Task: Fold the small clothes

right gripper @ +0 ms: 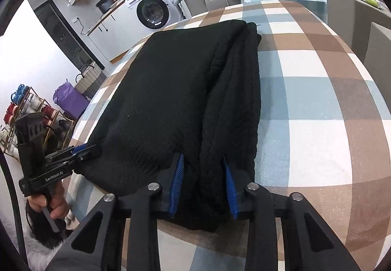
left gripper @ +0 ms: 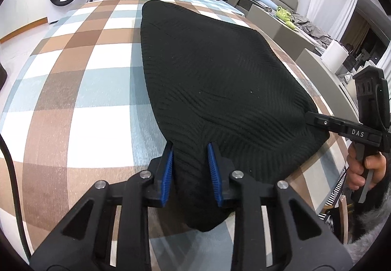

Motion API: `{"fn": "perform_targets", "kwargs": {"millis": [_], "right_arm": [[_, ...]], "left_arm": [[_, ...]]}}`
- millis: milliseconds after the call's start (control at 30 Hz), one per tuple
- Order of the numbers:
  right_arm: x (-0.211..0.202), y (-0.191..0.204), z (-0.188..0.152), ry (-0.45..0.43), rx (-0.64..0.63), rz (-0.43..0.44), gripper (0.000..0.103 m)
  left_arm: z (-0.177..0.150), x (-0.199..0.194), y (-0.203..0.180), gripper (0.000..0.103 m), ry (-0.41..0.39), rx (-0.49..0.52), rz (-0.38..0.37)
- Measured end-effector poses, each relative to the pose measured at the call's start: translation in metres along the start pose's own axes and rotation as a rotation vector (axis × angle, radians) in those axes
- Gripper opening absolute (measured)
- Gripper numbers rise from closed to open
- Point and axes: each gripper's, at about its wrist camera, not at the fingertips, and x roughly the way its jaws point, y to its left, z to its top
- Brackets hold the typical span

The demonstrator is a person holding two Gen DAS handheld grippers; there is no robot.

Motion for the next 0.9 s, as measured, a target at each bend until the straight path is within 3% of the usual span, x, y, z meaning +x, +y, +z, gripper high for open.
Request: {"fn": "perform_targets", "kwargs": {"millis": [233,400,600,900], "right_arm": [[0.012,0.002,0.013,-0.027,0.022,0.000,0.029],[0.034,0.011,0.040,-0.039,0.034,-0.024,0.029],[0.051,0.017,0.065,-0.046,0.043,-0.050,0.030],[0.057,0.018,0.078,-0.065,0.037,-0.065,0.030]], "left_arm": [[0.019,0.012,0.010,0.024,-0.010,-0.014,0.030],[0.052,0.029,0.022,0.024,-0.014,-0.002,0.109],[0.088,0.048,0.038,0.024,-0.030,-0.022,0.139],[0.102,0.061,0.041,0.024,-0.052,-0.015,0.161]]}}
